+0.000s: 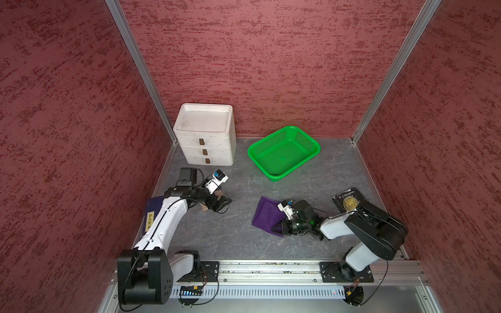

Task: Fold the square dishcloth
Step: Smooth out the cleaning item at the center of the board.

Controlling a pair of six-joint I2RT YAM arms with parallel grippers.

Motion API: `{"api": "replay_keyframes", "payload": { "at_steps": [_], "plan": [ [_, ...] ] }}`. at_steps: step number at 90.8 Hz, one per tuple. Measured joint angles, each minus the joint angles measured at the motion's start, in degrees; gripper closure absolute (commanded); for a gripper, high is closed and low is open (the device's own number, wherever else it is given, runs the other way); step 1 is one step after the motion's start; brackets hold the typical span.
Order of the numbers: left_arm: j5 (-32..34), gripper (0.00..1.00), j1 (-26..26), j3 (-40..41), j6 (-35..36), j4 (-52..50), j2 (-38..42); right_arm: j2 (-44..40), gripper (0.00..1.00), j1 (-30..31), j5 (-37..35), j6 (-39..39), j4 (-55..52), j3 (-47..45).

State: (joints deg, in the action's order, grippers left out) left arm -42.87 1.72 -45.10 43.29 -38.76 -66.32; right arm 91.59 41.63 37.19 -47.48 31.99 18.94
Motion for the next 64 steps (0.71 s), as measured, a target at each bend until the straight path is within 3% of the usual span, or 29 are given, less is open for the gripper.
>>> {"api": "replay_keyframes", "payload": {
  "at_steps": [4, 18, 26, 34, 49, 55, 64],
  "plan": [
    [-0.4, 0.00, 0.5, 0.2, -0.1, -0.3, 0.3, -1.7, 0.89, 0.1, -0.2, 0.4, -2.9, 0.9],
    [-0.9, 0.00, 2.5, 0.4, -2.0, 0.4, 0.8, -10.1, 0.41, -0.1, -3.5, 4.6, -18.7, 10.2],
    [-0.7, 0.00, 4.2, 0.4, -6.6, 3.7, -0.1, -14.7, 0.04, -1.5, -8.0, 8.7, -28.1, 17.9],
    [0.9, 0.00, 6.0, 0.4, -12.3, 8.9, -2.1, -19.6, 0.02, -4.8, -15.7, 12.7, -36.9, 24.2],
    [9.3, 0.00, 7.9, -0.1, -23.9, 20.5, -10.1, -28.2, 0.01, -13.7, -37.0, 18.9, -48.2, 28.9],
    [12.9, 0.00, 8.0, 0.4, -28.0, 26.1, -13.3, -30.1, 0.02, -16.7, -46.0, 21.8, -47.8, 27.0],
    [17.4, 0.00, 7.9, 4.4, -32.8, 36.9, -15.6, -32.9, 0.01, -19.2, -58.8, 28.2, -40.4, 17.1]
  ]
}}
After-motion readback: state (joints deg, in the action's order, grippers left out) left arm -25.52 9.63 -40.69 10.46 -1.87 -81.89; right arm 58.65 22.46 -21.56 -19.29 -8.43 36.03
